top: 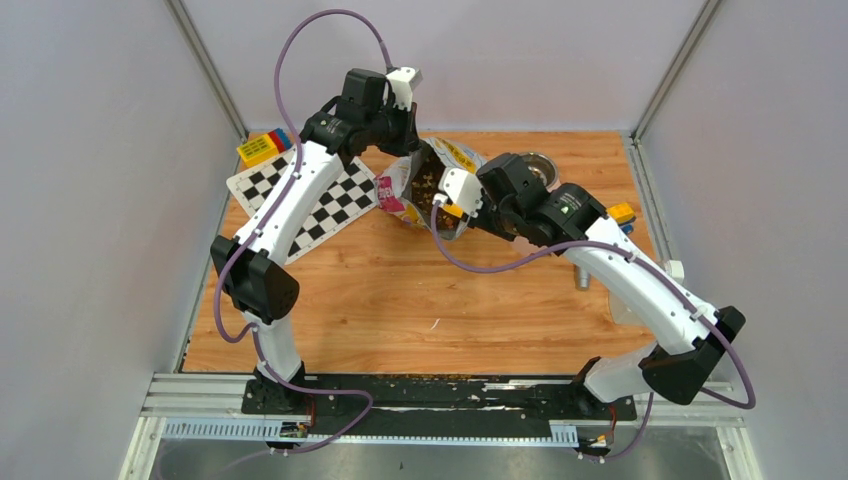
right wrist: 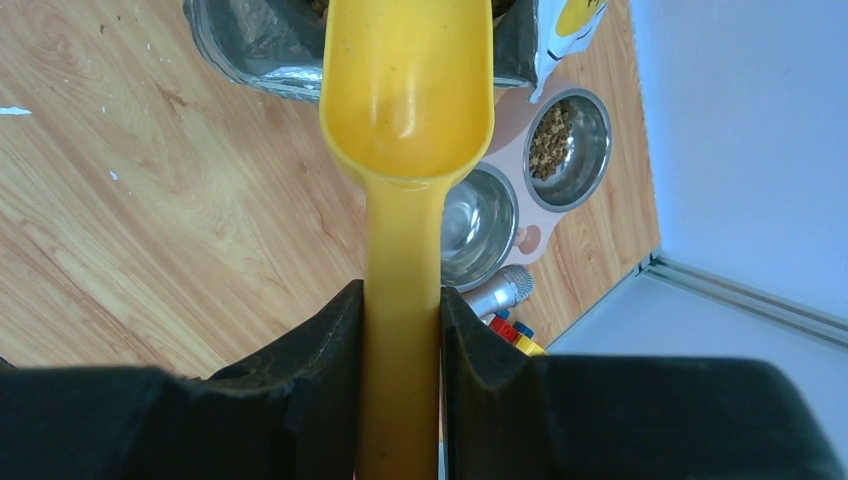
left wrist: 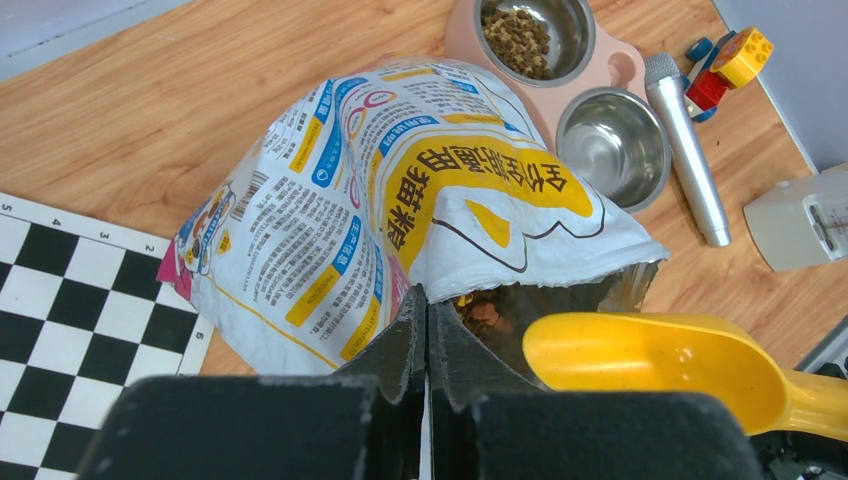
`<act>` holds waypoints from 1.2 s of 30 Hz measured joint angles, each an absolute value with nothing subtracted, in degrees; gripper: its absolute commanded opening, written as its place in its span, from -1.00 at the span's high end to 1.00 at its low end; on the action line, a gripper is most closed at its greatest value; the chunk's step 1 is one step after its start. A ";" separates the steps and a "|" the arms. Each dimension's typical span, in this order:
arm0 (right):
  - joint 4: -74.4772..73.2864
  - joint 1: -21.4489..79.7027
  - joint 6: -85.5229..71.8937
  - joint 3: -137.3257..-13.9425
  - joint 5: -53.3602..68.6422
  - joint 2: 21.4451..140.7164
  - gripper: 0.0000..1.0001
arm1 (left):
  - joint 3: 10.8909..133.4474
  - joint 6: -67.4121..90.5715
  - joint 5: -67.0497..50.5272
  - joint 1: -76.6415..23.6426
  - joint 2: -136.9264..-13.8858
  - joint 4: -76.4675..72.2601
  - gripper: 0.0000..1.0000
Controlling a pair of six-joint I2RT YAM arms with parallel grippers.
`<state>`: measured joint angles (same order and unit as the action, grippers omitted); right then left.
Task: Serve the pet food
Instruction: Collect the pet food from the pet food bag.
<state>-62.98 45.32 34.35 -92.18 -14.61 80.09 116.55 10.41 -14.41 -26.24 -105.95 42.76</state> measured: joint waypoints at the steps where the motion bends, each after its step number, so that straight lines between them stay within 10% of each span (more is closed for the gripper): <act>1: -62.96 45.45 34.44 -92.18 -14.81 80.31 1.00 | 116.55 10.41 -14.41 -26.24 -105.95 42.76 1.00; 36: -58.72 46.37 40.25 -90.87 -26.02 85.41 1.00 | 116.07 10.35 -13.82 -26.26 -105.69 42.26 1.00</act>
<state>-58.72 46.37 40.25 -90.87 -26.02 85.41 116.07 10.35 -13.82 -26.26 -105.69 42.26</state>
